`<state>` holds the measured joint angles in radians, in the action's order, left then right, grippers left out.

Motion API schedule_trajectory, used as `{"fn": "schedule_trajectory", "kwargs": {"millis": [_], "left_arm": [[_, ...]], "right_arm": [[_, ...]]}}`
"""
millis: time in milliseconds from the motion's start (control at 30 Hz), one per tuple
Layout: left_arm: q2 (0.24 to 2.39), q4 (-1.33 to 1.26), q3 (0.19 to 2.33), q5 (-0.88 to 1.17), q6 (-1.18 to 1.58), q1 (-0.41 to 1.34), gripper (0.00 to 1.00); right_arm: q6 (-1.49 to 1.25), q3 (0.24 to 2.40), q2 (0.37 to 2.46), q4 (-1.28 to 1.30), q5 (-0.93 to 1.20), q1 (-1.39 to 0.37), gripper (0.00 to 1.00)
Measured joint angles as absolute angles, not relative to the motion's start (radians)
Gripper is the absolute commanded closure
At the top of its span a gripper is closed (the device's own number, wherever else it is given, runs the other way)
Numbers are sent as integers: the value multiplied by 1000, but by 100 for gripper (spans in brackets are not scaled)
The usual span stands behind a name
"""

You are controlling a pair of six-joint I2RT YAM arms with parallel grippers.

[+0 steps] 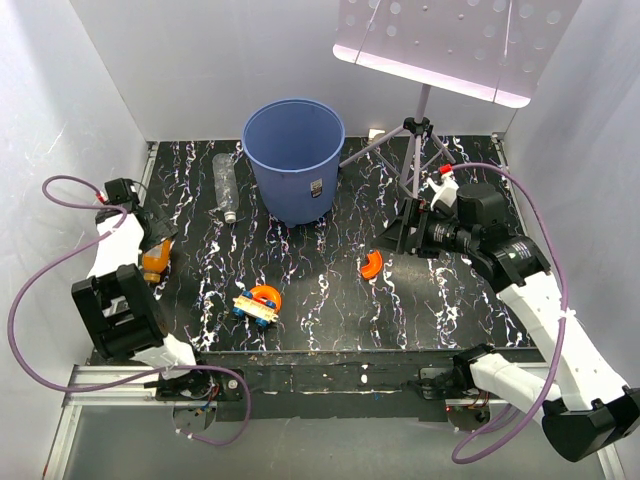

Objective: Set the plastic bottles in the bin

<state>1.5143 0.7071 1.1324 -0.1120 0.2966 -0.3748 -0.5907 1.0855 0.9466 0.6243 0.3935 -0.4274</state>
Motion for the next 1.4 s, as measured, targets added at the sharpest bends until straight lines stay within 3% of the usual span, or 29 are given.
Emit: {"fn": "schedule_trajectory", "kwargs": {"millis": [400,467,633,733,900,1067,1233,1300,1400], "left_arm": [[1679,659,1163,-266,286,-349,2],[1697,657,1171,-286,287,-348,6],[1723,651,1179,-310,292,-348,27],[1729,651,1179,-311,297,-348,35],[1729,651,1179,-311,308,-348,59],[1723,665,1179,-276,344,-334,66],[1657,702,1182,-182,373,-269,87],[1603,730,1205,-113,382,-242,100],[1514,759,1287,-25,397,-206,100]], "right_arm": [[-611,1110,955,622,395,-427,4],[-624,1110,957,619,398,-427,4],[-641,1133,978,617,404,-427,5],[-648,1143,978,615,404,-427,5],[-656,1140,956,612,403,-427,5],[-660,1115,907,607,401,-427,5],[-671,1095,891,603,400,-427,5],[-674,1093,891,603,399,-427,5],[-674,1093,882,603,395,-427,5]]}}
